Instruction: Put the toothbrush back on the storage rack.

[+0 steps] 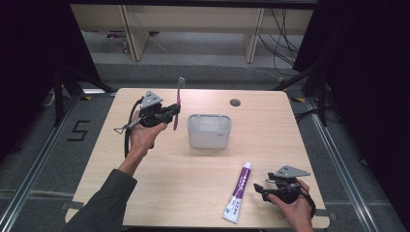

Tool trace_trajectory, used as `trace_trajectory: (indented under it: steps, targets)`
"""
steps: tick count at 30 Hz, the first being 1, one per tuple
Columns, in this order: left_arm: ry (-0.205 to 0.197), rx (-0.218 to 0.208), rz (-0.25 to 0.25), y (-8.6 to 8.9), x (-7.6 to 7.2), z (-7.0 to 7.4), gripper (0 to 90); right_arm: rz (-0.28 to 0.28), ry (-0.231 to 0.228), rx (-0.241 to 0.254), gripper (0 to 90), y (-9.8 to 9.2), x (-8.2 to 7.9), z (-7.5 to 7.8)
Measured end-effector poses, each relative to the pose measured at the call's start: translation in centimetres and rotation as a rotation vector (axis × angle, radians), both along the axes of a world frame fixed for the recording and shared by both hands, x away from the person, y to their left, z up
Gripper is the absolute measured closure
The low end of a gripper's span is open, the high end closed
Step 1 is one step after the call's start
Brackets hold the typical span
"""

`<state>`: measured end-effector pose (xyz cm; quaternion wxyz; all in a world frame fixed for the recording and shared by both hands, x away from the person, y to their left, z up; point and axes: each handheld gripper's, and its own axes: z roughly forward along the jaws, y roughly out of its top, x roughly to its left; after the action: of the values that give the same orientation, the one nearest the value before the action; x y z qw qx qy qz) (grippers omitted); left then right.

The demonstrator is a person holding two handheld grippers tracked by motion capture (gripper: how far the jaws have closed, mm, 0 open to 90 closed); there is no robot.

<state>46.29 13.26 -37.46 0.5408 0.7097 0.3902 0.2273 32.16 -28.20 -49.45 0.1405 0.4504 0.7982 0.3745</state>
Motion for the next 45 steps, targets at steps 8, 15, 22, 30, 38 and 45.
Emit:
trace_trajectory:
  steps: [8,15,22,30,38,45]
  targets:
    - [-0.011,-0.024,-0.010,-1.3,0.4,0.7,82.9,0.013,-0.015,-0.008,27.1,-0.1,0.1,0.0]
    - [-0.027,-0.006,-0.026,-2.8,0.6,1.2,83.0,0.010,-0.020,-0.011,27.1,-0.1,0.1,0.0]
    - [-0.025,-0.018,-0.026,-3.5,0.9,1.1,82.9,0.010,-0.020,-0.011,27.1,-0.1,0.1,0.0]
    - [-0.029,-0.039,-0.017,-3.9,1.5,0.9,82.9,0.017,-0.016,-0.007,27.1,-0.1,0.1,-0.1]
    - [-0.024,-0.046,-0.009,-4.4,2.0,0.4,82.9,0.016,-0.004,-0.002,27.1,-0.1,0.0,-0.1]
    - [-0.015,-0.037,-0.012,-5.0,2.4,-0.4,82.9,0.017,-0.020,-0.007,27.1,-0.1,0.0,0.0]
